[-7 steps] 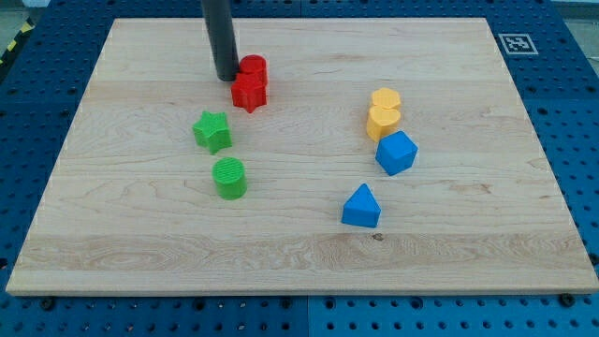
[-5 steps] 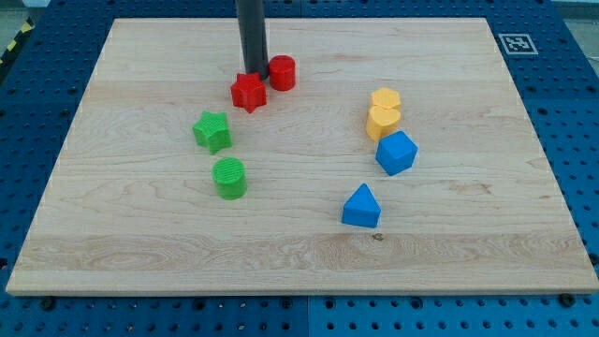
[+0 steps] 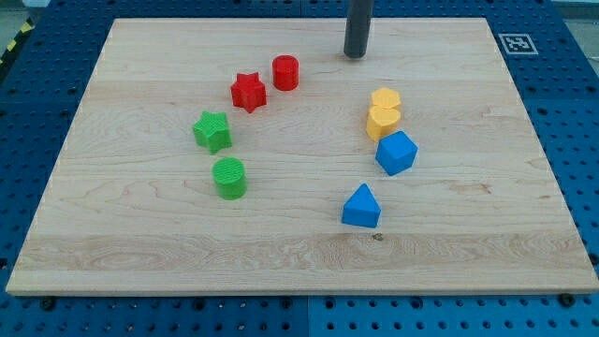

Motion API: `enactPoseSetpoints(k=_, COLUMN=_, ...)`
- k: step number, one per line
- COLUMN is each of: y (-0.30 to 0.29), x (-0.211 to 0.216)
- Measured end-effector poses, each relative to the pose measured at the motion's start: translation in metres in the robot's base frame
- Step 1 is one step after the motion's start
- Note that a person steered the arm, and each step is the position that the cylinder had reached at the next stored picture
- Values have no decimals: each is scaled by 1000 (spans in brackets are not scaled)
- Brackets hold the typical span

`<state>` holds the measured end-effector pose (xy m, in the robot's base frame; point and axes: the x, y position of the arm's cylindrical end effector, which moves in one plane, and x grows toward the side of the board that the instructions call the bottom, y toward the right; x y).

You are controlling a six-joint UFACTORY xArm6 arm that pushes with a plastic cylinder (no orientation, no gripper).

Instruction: Move your arm towards the yellow heart

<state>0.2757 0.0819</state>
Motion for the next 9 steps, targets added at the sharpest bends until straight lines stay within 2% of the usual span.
enactPoseSetpoints(k=6, y=-14, x=77)
enactPoseSetpoints(k=7, y=-29, x=102)
enactPoseSetpoints(k=8, y=-32, x=149)
enactPoseSetpoints(k=9, y=-28, x=165)
